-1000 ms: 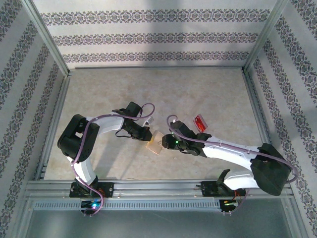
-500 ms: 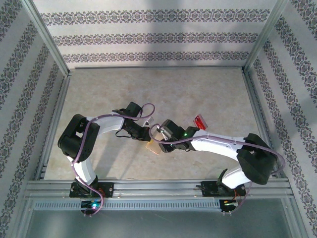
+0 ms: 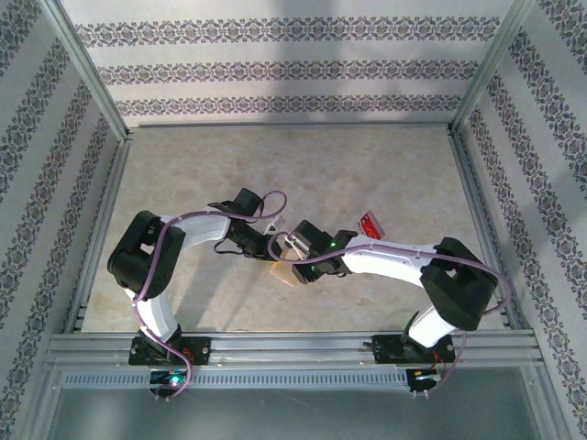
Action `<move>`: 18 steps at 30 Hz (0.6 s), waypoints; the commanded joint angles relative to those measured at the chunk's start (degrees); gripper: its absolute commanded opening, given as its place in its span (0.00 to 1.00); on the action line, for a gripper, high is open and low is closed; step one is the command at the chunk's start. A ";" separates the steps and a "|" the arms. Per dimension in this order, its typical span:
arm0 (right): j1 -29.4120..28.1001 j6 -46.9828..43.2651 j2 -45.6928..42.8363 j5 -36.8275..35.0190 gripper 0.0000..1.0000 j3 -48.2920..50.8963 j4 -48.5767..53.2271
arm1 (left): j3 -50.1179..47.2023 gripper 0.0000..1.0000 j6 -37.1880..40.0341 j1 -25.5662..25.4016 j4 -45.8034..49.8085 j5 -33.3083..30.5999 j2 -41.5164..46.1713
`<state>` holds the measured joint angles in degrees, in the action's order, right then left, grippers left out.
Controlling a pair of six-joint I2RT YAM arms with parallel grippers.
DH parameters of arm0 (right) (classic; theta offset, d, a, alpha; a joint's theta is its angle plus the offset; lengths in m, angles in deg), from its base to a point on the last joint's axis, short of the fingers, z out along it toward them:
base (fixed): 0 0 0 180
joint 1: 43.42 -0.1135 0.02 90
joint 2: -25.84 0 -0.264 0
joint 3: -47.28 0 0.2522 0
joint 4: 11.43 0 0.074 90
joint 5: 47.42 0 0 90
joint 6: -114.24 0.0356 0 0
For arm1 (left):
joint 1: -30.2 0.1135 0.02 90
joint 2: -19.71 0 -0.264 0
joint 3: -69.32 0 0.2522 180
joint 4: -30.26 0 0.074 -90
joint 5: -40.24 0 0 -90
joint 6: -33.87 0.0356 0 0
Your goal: Put the credit cards into the card holder
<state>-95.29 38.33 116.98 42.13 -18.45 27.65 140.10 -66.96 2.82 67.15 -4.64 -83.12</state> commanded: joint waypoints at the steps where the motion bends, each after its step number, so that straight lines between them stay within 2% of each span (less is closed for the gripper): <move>1: -0.11 -1.69 1.59 -0.71 0.41 -2.80 1.48 | 0.39 0.06 1.15 -0.75 2.18 -1.31 -1.32; 9: -0.59 -2.93 5.93 -0.53 0.41 -6.17 2.67 | 0.22 0.06 1.34 -0.83 2.26 -1.49 -1.15; 18: -0.61 -2.75 6.02 -1.79 0.37 -5.53 3.32 | 0.28 0.06 1.34 -0.75 2.11 -1.37 -1.30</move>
<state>-95.34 36.21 122.81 41.92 -23.43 29.27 140.10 -66.83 2.82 67.17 -4.68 -83.12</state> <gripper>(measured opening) 0.375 0.064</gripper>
